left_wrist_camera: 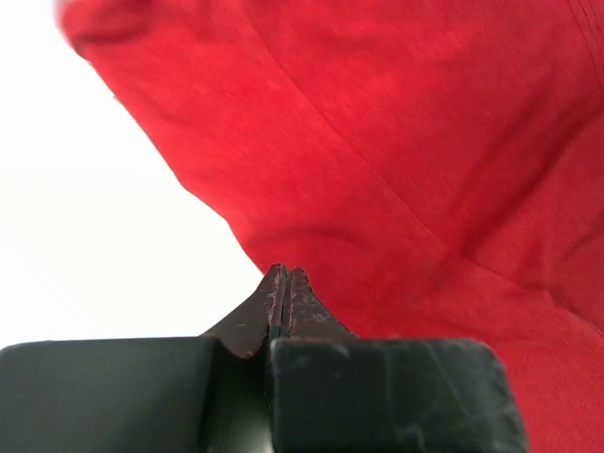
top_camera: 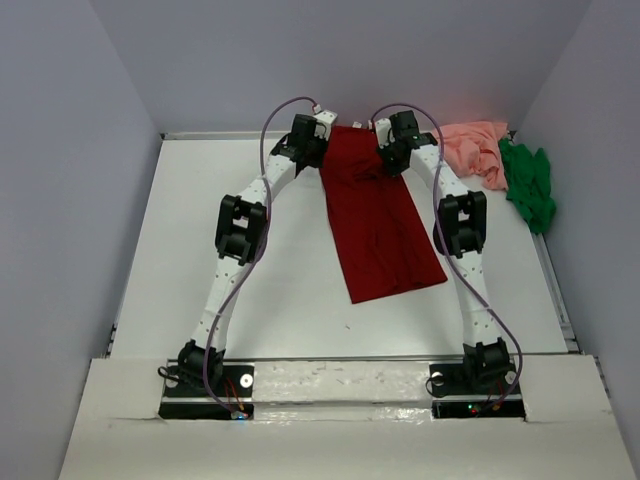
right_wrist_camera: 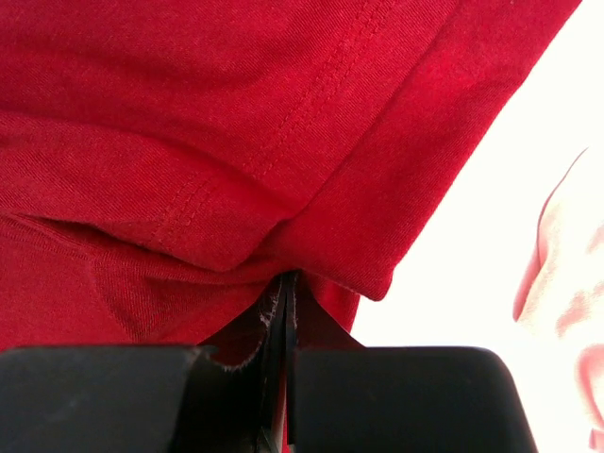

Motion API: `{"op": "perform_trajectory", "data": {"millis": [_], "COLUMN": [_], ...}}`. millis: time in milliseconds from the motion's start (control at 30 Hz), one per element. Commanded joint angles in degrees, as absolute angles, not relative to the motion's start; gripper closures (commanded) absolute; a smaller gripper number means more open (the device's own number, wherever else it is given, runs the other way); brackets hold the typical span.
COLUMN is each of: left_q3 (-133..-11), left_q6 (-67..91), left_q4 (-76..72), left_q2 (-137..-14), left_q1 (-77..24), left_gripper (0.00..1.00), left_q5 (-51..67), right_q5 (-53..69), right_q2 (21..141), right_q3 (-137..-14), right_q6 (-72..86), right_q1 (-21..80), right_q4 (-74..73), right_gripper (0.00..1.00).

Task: Fold and stack the t-shirts
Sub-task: Rotate the tshirt 90 degrees

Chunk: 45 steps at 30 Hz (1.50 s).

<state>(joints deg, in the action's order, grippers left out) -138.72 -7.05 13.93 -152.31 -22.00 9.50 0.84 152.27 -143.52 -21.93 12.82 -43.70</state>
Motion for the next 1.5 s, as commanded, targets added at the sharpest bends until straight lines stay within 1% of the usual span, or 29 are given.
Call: {"op": "perform_trajectory", "data": {"millis": [0, 100, 267, 300, 333, 367, 400, 433, 467, 500, 533, 567, 667, 700, 733, 767, 800, 867, 900, 933, 1033, 1067, 1133, 1167, 1267, 1300, 1367, 1400, 1467], "left_q3": [-140.2, -137.03, -130.89, -129.39, -127.72, -124.31, -122.45, -120.78, -117.89, -116.12, -114.54, -112.96, -102.34, -95.43, -92.66, -90.11, -85.56, -81.67, -79.48, -78.41, -73.67, -71.91, -68.91, -68.73, -70.66, -70.93, -70.14, -68.4, -66.37], "left_q6": [-8.35, -10.01, -12.74, -12.92, -12.92, -13.01, -13.01, -13.27, -13.36, -13.19, -13.18, -13.01, -14.49, -15.28, -17.56, -18.88, -19.24, -19.77, -20.82, -20.92, -20.74, -21.44, -22.85, -23.55, -28.73, -29.7, -32.6, -32.87, -31.91], "left_q4": [10.2, 9.41, 8.97, 9.05, 8.79, 8.79, 8.88, 8.88, 9.22, 9.49, 10.01, 10.63, 9.15, 8.27, 7.48, 7.82, 8.26, 11.06, 14.55, 14.59, 19.85, 19.78, 19.6, 20.9, 30.65, 34.68, 36.82, 36.57, 34.55], "left_q2": [-148.99, -144.95, -136.51, -134.75, -130.82, -128.69, -126.84, -124.91, -121.5, -119.99, -116.84, -115.33, -107.53, -105.32, -101.46, -99.95, -98.71, -96.33, -96.24, -96.24, -96.68, -95.98, -93.79, -93.95, -97.72, -99.74, -100.89, -100.81, -99.59], "left_q1": [-21.71, -22.5, -24.25, -24.78, -24.96, -25.22, -25.4, -25.84, -26.01, -26.1, -26.19, -26.28, -26.28, -26.37, -26.37, -26.37, -26.19, -25.84, -25.23, -25.05, -24.96, -25.05, -25.66, -25.93, -26.98, -27.24, -28.03, -28.21, -29.09], "left_gripper": [1.0, 1.0, 1.0, 1.0, 1.0, 1.0, 1.0, 1.0, 1.0, 1.0, 1.0, 1.0, 1.0, 1.0, 0.78, 0.65, 0.73, 0.73, 0.64, 0.61, 0.62, 0.61, 0.5, 0.48, 0.49, 0.56, 0.58, 0.64, 0.64], "left_q5": [6.15, 4.93, 2.28, 2.89, 4.47, 5.35, 6.14, 6.5, 6.85, 7.03, 8.68, 9.57, 15.61, 16.78, 19.48, 20.38, 20.56, 24.5, 26.7, 28.63, 40.21, 41.73, 42.54, 43.24, 46.75, 47.28, 48.51, 48.69, 48.17], "right_q5": [-0.53, 3.5, 7.03, 7.29, 7.38, 7.38, 7.3, 7.12, 6.6, 6.24, 5.54, 5.1, 2.39, 1.33, 0.36, 0.26, 0.26, -0.97, -0.97, -0.79, -0.44, 2.0, 2.98, 2.9, 2.29, 2.11, 1.94, 1.85, 0.8], "right_q2": [150.48, 145.05, 136.86, 135.28, 132.04, 130.36, 128.51, 126.67, 123.26, 121.48, 117.9, 116.12, 109.46, 107.77, 106.19, 104.52, 101.28, 97.84, 94.86, 94.83, 89.58, 88.95, 87.72, 87.45, 86.57, 85.7, 85.08, 84.9, 84.73], "right_q3": [-138.89, -132.92, -128.76, -128.24, -127.36, -126.66, -125.69, -124.73, -122.37, -120.86, -117.28, -117.25, -107.87, -102.53, -99.7, -96.8, -91.2, -85.63, -83.43, -81.32, -74.81, -74.45, -73.57, -73.22, -71.63, -70.5, -69.7, -69.09, -68.3], "right_q6": [-24.34, -25.92, -26.46, -26.37, -26.19, -26.02, -26.02, -25.84, -25.58, -25.49, -25.4, -25.4, -24.61, -24.17, -23.73, -23.56, -22.86, -22.06, -20.93, -20.31, -18.46, -18.28, -17.31, -16.97, -16.44, -16.17, -15.82, -15.65, -14.77], "right_q1": [12.48, 12.48, 12.48, 12.48, 12.48, 12.48, 12.48, 12.48, 12.48, 12.48, 12.48, 12.48, 12.48, 12.48, 12.48, 12.48, 12.48, 12.48, 12.48, 12.48, 12.48, 12.48, 12.48, 12.48, 12.48, 12.48, 12.48, 12.48, 12.48], "right_q4": [-42.36, -42.19, -41.75, -41.66, -41.75, -41.75, -41.66, -41.49, -41.48, -41.48, -41.48, -41.48, -41.66, -41.75, -41.84, -41.84, -41.75, -41.4, -41.14, -41.13, -41.74, -42.44, -45.52, -46.4, -48.34, -48.86, -49.65, -50.62, -50.98], "right_gripper": [1.0, 1.0, 1.0, 0.94, 0.83, 0.6, 0.55, 0.45, 0.16, 0.09, 0.08, 0.08, 0.09, 0.12, 0.13, 0.14, 0.16, 0.2, 0.24, 0.26, 0.32, 0.32, 0.32, 0.32, 0.32, 0.32, 0.31, 0.31, 0.31]}}
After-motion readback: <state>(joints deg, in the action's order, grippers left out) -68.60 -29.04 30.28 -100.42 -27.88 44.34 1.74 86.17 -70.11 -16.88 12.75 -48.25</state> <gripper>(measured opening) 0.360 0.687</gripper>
